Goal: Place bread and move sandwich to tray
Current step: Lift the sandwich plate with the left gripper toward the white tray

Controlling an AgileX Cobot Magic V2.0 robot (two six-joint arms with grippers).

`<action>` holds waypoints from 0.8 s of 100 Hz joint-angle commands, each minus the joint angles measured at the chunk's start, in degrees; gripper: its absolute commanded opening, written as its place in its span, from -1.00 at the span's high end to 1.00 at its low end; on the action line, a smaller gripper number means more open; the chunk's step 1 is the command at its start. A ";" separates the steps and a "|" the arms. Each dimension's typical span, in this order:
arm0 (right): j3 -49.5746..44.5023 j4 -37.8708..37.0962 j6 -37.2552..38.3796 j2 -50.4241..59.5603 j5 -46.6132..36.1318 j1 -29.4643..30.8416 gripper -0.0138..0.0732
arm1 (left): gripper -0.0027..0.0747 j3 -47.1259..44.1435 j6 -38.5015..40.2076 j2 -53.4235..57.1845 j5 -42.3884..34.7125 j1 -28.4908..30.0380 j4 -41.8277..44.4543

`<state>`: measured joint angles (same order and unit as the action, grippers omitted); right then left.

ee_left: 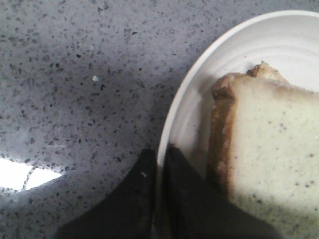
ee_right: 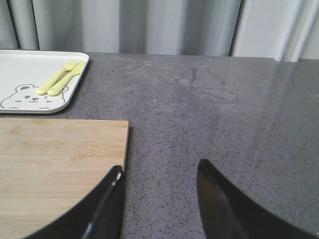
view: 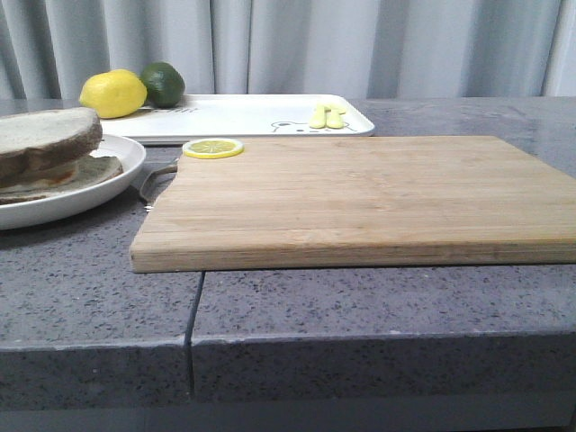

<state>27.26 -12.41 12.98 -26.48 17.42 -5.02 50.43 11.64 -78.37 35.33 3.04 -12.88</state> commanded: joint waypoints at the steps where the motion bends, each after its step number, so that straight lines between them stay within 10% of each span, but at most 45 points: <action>1: 1.63 -0.93 -0.09 -0.05 -4.00 0.29 -0.14 | 0.98 1.30 -0.47 3.57 -1.84 0.19 -1.80; 80: 1.63 -0.87 -0.09 -0.05 -4.00 0.29 -0.14 | 0.98 11.42 -7.77 3.89 -3.14 1.72 -23.00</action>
<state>27.26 -12.41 12.98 -26.48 17.42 -5.02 57.46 4.31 -74.10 36.29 4.71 -31.21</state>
